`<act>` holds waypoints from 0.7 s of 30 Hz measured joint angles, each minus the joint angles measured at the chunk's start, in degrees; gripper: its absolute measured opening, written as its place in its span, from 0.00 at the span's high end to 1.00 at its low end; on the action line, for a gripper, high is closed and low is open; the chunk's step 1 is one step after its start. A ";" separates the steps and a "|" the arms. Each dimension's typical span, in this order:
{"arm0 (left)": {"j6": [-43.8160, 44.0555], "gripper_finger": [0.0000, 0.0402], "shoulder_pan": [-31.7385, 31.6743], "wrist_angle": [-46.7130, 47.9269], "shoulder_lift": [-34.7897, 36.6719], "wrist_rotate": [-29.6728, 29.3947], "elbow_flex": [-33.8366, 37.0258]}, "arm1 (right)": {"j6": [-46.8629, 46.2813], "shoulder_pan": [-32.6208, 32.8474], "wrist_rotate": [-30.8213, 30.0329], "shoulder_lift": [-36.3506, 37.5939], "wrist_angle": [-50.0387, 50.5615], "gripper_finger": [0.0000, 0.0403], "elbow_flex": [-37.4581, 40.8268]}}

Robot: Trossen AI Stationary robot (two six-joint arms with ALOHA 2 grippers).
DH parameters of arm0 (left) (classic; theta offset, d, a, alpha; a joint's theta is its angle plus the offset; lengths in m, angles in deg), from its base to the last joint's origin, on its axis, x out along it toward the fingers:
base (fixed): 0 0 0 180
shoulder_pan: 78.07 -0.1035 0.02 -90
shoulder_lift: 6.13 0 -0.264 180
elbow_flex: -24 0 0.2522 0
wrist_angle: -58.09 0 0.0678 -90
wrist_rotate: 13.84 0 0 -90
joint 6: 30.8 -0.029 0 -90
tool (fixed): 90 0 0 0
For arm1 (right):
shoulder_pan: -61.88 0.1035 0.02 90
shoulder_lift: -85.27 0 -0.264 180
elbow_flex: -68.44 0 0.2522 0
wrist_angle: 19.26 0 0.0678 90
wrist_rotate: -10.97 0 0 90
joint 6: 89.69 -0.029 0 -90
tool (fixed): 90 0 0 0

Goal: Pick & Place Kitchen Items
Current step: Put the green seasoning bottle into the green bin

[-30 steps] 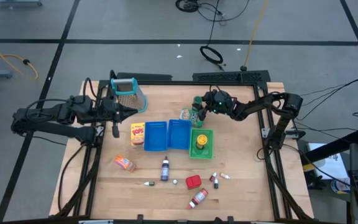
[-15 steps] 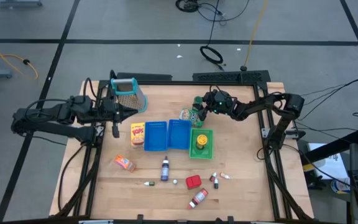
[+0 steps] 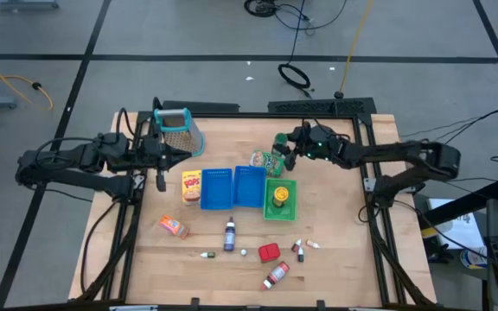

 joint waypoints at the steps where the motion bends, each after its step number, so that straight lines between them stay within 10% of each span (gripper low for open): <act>1: 0.00 0.95 0.00 0.00 0.00 0.00 0.00 | -0.21 0.85 -0.01 1.32 0.84 0.51 0.00; 21: 0.04 0.95 0.00 -0.02 -0.01 0.00 0.00 | -3.04 15.68 -3.32 7.39 12.48 0.51 0.02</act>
